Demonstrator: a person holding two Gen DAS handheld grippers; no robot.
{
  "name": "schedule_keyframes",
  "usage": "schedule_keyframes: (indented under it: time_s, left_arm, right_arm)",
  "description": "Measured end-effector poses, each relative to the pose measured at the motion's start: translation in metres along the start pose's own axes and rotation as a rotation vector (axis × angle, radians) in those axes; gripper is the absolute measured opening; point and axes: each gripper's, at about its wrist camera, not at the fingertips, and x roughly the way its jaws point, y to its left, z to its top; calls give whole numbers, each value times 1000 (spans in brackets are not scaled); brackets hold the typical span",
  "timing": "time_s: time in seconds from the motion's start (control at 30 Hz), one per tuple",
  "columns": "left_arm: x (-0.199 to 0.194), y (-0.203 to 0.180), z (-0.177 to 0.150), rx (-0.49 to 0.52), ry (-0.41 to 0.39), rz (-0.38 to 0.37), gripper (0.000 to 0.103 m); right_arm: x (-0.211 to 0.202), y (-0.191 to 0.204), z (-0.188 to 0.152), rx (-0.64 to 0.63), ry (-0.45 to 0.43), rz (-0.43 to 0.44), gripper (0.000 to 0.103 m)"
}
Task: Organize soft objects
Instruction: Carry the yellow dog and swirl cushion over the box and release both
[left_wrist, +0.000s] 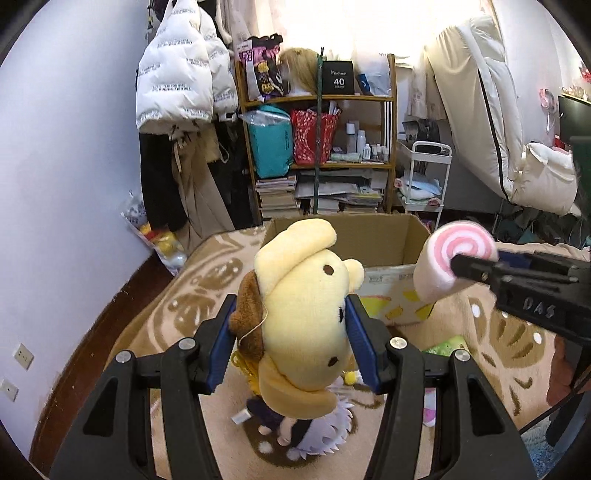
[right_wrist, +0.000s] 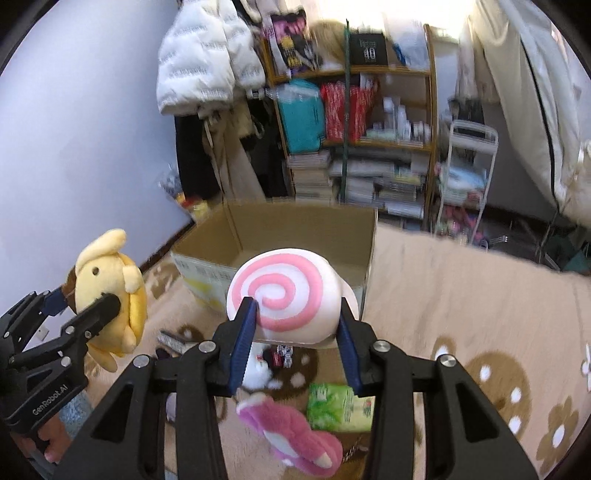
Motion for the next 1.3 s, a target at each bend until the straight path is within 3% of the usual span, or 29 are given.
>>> schedule_keyframes:
  time_s: [0.2,0.6,0.8,0.97,1.3]
  left_arm:
    - [1,12,16,-13,-34,14,56]
    - [22,17,80,-16,-141,35,56]
    - [43,9,92,29,-178,27,56]
    - [70,8,83,-3,-135,1,56]
    - [115,-7,66,48,-58,-13,58]
  right_arm:
    - [-6,9,18,-30,-120,5,44]
    - [13,3,54,-34,-191,-1,44]
    - [37,-6,59,-9,-179,-4,45]
    - [49,-11,51,-12,-144,-3,45]
    - [71,-15,42,-37,-101,-13,45]
